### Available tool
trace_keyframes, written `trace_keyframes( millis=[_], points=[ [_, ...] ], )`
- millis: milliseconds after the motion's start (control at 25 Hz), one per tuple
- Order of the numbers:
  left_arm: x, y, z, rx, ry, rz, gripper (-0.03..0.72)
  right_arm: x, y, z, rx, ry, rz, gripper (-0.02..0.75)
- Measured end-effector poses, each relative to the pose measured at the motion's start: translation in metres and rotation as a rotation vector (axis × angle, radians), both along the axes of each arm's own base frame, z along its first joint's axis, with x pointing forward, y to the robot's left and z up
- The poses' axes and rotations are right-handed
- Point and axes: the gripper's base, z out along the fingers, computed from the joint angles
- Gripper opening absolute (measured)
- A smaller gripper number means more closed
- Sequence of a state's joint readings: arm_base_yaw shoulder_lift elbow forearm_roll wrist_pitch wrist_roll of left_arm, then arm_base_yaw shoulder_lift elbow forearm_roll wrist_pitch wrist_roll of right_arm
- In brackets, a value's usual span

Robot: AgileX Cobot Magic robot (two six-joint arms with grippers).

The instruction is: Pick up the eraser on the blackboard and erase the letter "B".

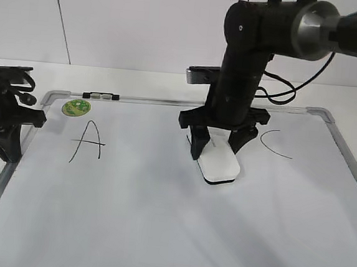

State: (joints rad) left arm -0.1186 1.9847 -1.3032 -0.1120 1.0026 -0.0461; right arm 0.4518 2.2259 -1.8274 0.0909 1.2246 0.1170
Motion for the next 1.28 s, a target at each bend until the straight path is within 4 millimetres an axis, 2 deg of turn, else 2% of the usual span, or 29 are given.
trace_keyframes(
  millis=[280, 360, 560, 640, 720, 880, 1080, 1200, 1280],
  points=[
    [0.0, 0.0, 0.0, 0.0, 0.001, 0.0, 0.019, 0.001, 0.001, 0.005, 0.047, 0.004, 0.043, 0.545],
    [0.0, 0.0, 0.0, 0.0, 0.003, 0.0, 0.019, 0.0, 0.001, 0.014, 0.068, -0.013, 0.055, 0.545],
    [-0.001, 0.0, 0.0, 0.0, 0.006, -0.001, 0.019, -0.012, -0.006, 0.076, 0.119, -0.145, 0.066, 0.545],
    [-0.001, 0.0, 0.0, 0.0, 0.006, -0.001, 0.02, -0.018, -0.014, 0.103, 0.127, -0.211, 0.062, 0.545],
    [-0.001, 0.0, 0.0, 0.0, 0.007, -0.001, 0.02, -0.023, -0.023, 0.116, 0.125, -0.238, 0.048, 0.545],
    [-0.001, 0.0, 0.0, 0.0, 0.008, -0.001, 0.02, -0.03, -0.052, 0.12, 0.101, -0.226, -0.011, 0.545],
    [-0.001, 0.0, 0.0, 0.001, 0.01, -0.001, 0.02, -0.052, -0.11, 0.111, 0.06, -0.158, -0.138, 0.544],
    [-0.001, 0.0, 0.0, 0.001, 0.01, -0.001, 0.02, -0.073, -0.147, 0.1, 0.037, -0.103, -0.234, 0.544],
    [-0.001, 0.0, 0.0, 0.001, 0.01, -0.001, 0.02, -0.085, -0.167, 0.086, 0.022, -0.061, -0.281, 0.544]
  ],
)
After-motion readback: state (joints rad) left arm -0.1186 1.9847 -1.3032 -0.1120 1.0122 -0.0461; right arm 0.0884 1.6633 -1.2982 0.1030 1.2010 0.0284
